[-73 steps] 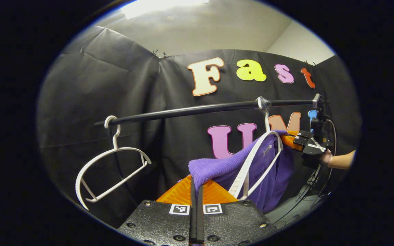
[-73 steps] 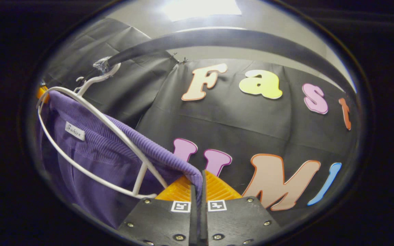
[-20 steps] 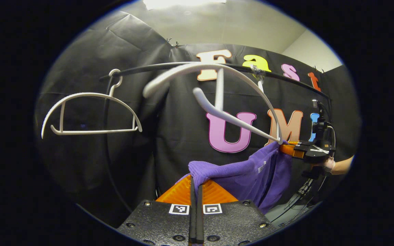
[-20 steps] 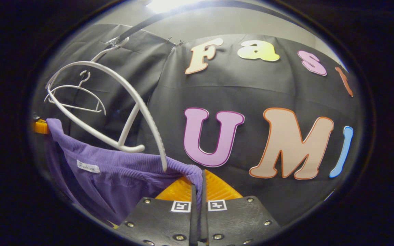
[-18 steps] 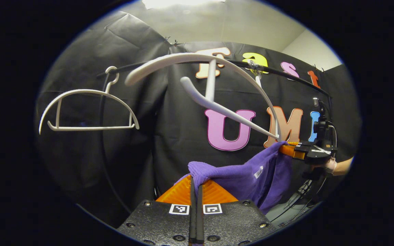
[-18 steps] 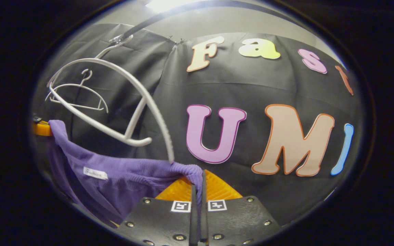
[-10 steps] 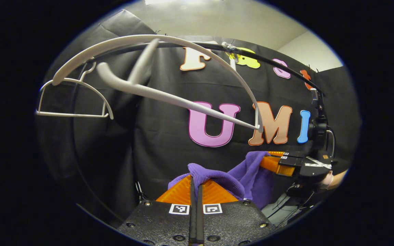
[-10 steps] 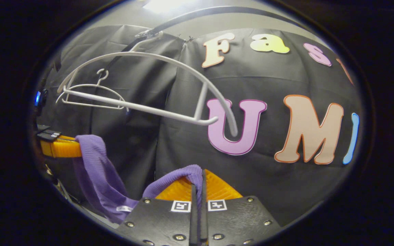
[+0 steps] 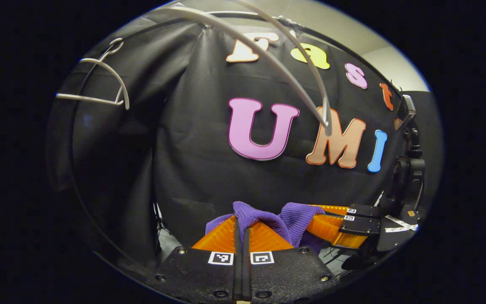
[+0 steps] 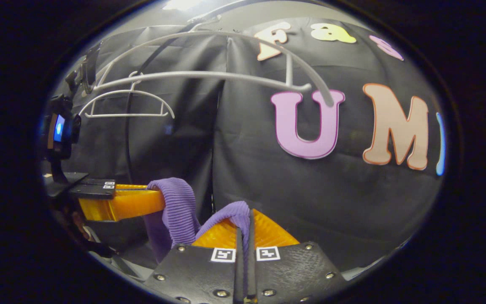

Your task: Grasp the clothes on the hanger with both hands and then place them into the laundry hamper below.

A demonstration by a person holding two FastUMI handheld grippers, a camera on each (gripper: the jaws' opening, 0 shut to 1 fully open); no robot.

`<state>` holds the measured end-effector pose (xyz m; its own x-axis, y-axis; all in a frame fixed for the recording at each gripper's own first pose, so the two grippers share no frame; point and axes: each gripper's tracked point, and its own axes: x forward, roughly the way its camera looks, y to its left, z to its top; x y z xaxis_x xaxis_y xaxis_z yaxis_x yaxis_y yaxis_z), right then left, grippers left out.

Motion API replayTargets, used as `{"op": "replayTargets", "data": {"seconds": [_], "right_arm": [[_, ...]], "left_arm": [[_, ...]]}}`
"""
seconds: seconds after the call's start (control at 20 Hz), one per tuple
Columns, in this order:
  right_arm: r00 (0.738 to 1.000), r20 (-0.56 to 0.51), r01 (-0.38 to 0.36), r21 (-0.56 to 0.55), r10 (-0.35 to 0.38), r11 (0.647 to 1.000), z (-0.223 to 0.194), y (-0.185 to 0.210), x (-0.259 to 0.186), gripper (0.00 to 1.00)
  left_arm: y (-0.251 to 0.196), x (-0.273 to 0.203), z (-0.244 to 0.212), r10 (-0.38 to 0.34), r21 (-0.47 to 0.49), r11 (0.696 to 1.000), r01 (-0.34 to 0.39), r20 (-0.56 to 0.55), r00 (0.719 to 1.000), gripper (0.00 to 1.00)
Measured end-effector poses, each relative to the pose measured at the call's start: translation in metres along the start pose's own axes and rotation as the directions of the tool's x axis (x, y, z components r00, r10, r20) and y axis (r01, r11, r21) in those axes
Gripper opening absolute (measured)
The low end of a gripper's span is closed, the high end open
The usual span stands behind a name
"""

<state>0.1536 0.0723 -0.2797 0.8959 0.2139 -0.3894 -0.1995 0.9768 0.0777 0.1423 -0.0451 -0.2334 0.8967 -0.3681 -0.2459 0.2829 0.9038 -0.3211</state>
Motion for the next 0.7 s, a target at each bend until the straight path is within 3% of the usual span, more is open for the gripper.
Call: {"op": "replayTargets", "data": {"seconds": [0.35, 0.7], "right_arm": [[0.983, -0.182, 0.028, 0.038, -0.02, 0.999, -0.088, 0.005, 0.004, 0.04], [0.918, -0.395, 0.053, 0.053, -0.028, 0.997, -0.165, 0.01, 0.002, 0.04]], "left_arm": [[0.008, 0.012, -0.075, 0.038, -0.025, 0.999, -0.044, -0.196, 0.98, 0.01], [0.024, 0.006, -0.147, 0.085, 0.007, 0.996, -0.09, -0.411, 0.907, 0.01]]}}
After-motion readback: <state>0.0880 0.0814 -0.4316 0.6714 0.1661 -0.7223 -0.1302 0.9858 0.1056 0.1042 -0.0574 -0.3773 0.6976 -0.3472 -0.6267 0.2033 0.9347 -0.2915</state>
